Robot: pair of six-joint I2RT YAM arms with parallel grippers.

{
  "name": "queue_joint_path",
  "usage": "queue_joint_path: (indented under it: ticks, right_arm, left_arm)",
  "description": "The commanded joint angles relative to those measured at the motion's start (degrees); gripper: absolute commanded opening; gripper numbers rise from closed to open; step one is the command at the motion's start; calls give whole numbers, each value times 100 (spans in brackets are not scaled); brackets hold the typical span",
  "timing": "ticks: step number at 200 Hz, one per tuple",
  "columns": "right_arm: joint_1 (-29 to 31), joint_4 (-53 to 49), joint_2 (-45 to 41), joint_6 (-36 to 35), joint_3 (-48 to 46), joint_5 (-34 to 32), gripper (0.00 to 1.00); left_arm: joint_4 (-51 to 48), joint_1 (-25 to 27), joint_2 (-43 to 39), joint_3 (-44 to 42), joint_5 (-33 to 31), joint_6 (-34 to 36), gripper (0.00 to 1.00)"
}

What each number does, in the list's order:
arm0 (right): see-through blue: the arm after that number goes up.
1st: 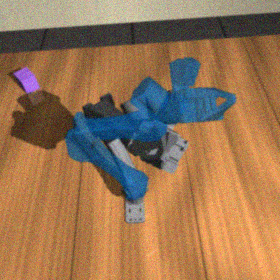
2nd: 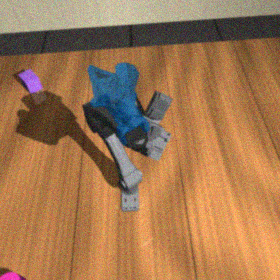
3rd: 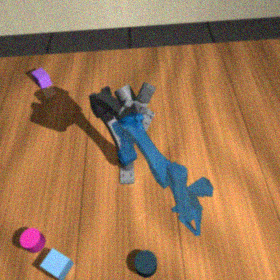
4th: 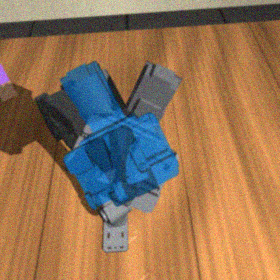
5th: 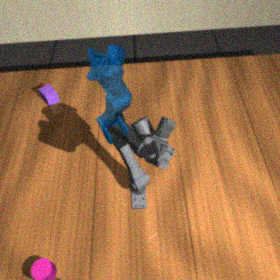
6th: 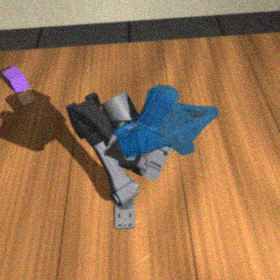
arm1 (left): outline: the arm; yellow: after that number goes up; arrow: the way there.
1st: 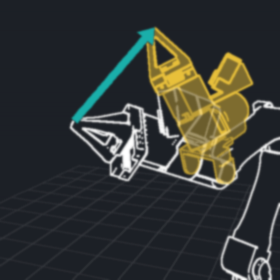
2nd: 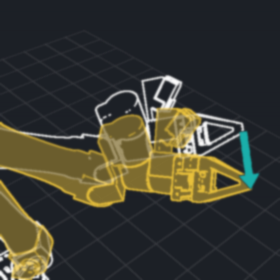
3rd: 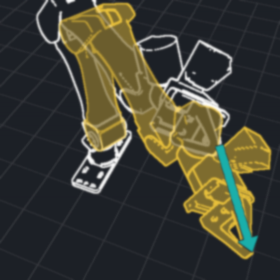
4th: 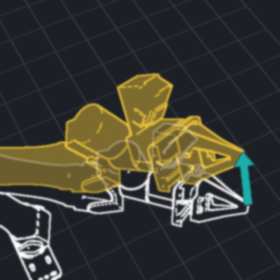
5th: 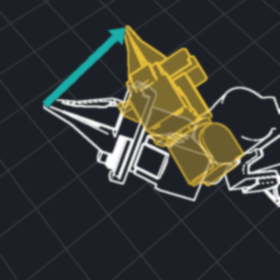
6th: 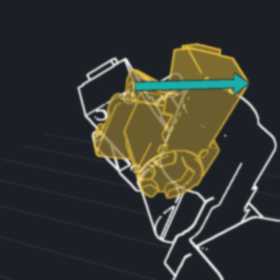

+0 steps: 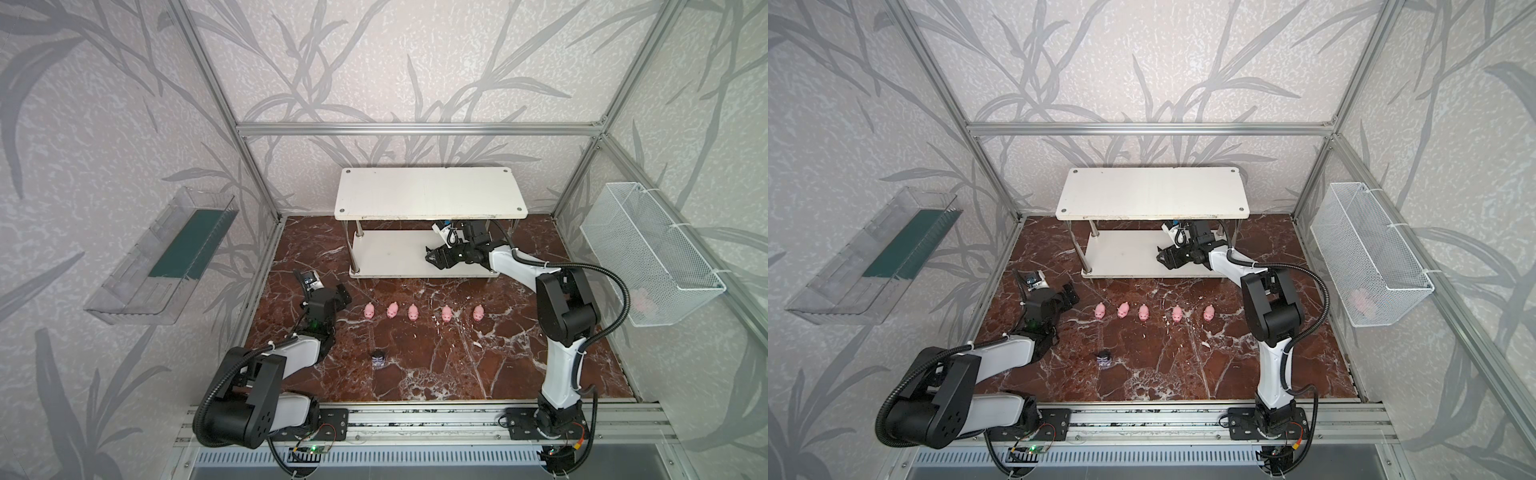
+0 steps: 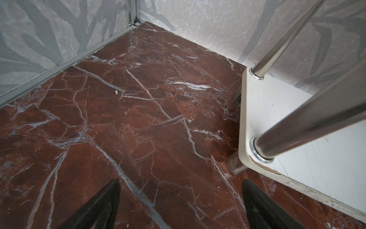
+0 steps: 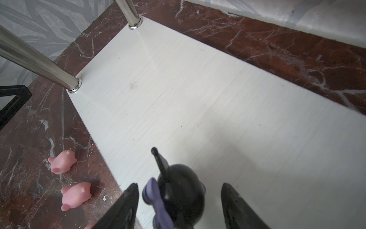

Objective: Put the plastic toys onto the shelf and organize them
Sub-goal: 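Lower the figure onto the lower shelf and open the right gripper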

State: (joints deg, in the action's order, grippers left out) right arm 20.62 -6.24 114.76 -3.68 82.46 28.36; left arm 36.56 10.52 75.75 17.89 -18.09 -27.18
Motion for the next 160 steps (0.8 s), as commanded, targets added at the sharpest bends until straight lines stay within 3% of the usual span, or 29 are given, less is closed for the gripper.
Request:
queue_joint_path:
  ticks: [1, 160]
  right_arm:
    - [-49, 177, -388, 69, -114, 20, 71]
    - [-50, 1207, -1667, 496, -1422, 3, 74]
  left_arm:
    - [90, -33, 28, 91, -46, -86, 94]
    - [-5, -33, -227, -19, -12, -85, 94]
